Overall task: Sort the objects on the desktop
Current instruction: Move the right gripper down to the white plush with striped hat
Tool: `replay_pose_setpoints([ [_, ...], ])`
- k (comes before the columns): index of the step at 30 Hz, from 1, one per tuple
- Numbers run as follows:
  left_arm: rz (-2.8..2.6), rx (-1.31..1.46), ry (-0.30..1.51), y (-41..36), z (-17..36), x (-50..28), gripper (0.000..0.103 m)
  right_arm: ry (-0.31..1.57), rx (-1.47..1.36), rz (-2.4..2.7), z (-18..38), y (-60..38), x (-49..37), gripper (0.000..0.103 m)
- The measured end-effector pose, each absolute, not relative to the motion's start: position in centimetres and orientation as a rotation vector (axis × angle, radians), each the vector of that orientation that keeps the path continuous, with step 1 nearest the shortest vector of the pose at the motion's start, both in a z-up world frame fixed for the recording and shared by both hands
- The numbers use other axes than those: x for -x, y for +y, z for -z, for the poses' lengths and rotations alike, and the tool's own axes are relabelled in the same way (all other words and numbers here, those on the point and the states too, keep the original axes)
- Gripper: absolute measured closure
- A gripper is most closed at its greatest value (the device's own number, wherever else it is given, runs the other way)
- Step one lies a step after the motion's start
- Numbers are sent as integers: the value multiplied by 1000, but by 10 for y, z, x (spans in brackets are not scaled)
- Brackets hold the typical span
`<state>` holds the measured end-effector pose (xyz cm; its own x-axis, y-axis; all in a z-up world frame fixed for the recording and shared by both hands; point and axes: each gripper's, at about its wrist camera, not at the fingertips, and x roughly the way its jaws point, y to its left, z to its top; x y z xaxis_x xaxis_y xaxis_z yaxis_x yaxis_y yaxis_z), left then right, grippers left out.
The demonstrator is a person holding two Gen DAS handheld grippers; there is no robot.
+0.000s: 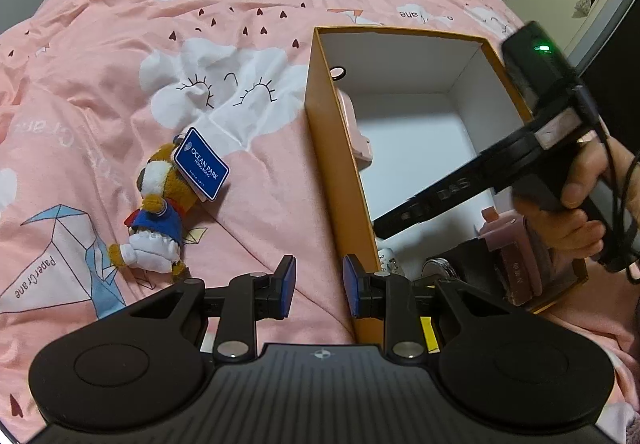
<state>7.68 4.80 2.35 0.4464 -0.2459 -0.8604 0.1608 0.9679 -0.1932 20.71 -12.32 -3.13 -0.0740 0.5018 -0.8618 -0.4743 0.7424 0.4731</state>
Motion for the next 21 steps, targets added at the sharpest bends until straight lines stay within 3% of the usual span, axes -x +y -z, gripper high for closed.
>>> replay_pose_setpoints([
  [9, 229, 154, 1077, 65, -17, -74, 73, 1490, 190, -773, 43, -113, -194, 87],
  [11, 224, 163, 1077, 69, -16, -72, 73, 1510, 196, -795, 45, -108, -191, 89],
  [14, 213, 178, 1081, 74, -15, -71, 73, 1540, 163, -792, 47, -105, -191, 101],
  [21, 226, 179, 1076, 73, -16, -67, 73, 1537, 149, -769, 44, -112, -190, 96],
])
